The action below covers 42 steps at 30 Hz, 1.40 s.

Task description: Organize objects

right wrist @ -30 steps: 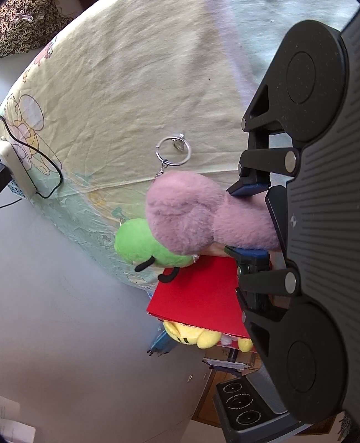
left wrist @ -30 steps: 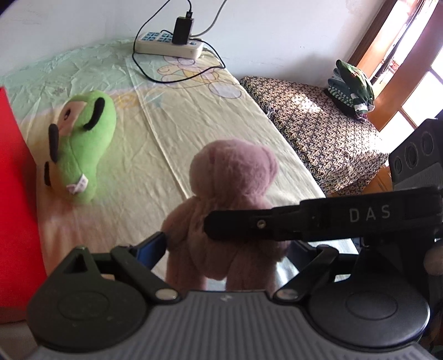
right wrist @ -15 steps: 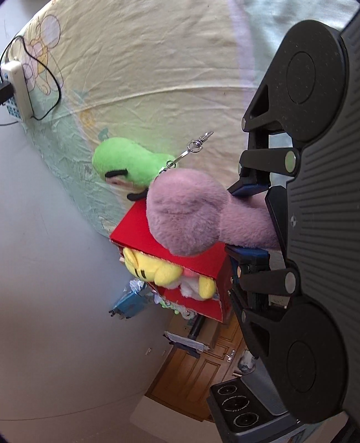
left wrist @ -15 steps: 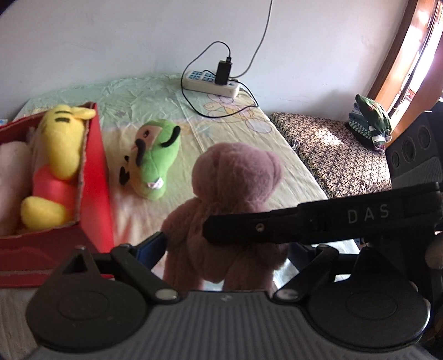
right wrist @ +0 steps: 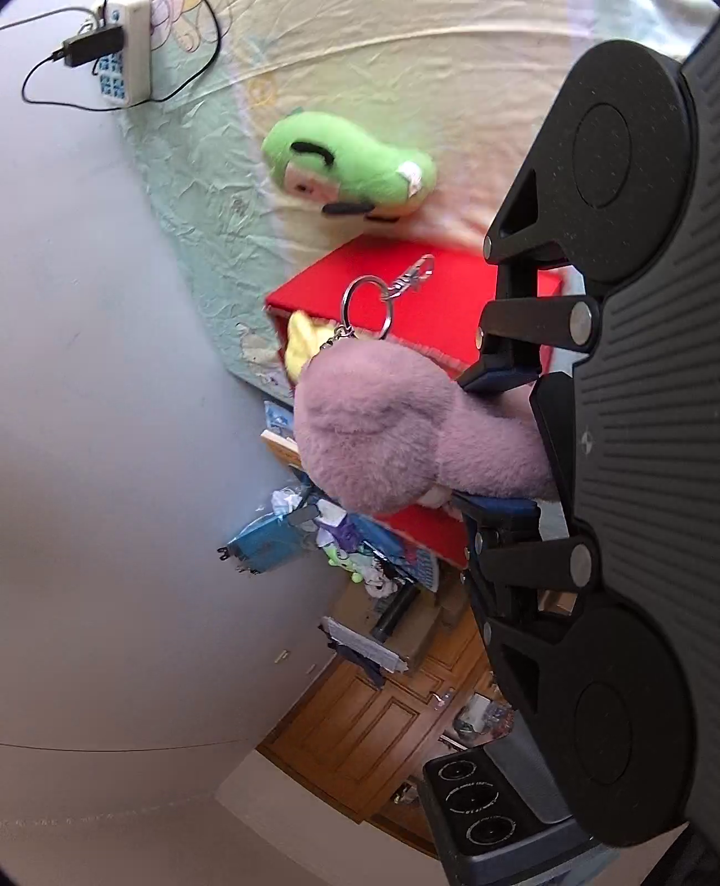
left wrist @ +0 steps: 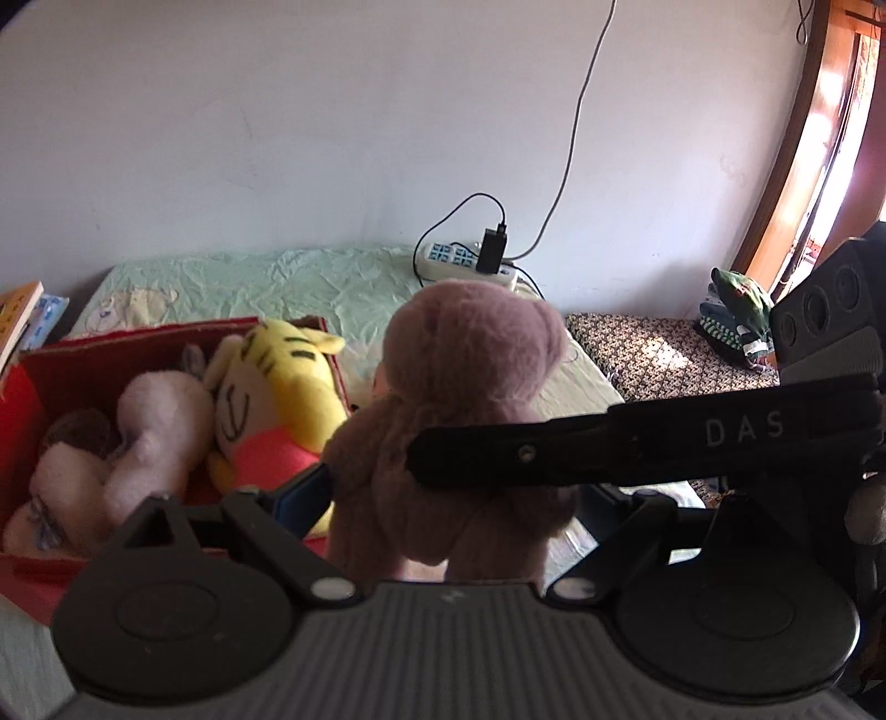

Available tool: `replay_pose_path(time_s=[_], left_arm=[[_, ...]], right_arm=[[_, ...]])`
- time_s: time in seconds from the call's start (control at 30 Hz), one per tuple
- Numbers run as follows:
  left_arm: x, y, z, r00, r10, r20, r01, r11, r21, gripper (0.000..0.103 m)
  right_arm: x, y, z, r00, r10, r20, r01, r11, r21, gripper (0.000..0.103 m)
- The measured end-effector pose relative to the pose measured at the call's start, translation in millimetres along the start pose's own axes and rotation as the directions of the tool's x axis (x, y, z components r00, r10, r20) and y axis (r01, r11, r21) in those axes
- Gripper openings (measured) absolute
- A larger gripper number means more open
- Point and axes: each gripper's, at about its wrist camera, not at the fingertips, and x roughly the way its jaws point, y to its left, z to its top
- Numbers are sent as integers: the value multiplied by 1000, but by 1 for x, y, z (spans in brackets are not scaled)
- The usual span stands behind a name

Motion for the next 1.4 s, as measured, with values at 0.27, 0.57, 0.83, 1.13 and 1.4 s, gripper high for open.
replay_pose_path(time_s=[0.27, 0.57, 0.83, 1.13, 1.4], left_arm=[[-29, 61, 10, 998, -39, 53, 39, 999, 4, 90], [-53, 126, 15, 996, -24, 87, 25, 1000, -8, 90], [-51, 168, 14, 997, 14, 73, -10, 999, -51, 90], [-30, 173, 7, 1000, 16, 21, -16, 1000, -10, 91], [-2, 179, 3, 998, 6, -55, -7, 1000, -30, 91]], right_arm=[[46, 41, 4, 999, -28, 44, 29, 999, -25, 40], [99, 77, 10, 998, -27, 64, 32, 996, -85, 40], [141, 87, 13, 999, -31, 35, 34, 995, -97, 40], [172, 79, 17, 998, -57, -18, 56, 996, -70, 39], [181, 61, 22, 989, -127, -77, 121, 990, -68, 38]])
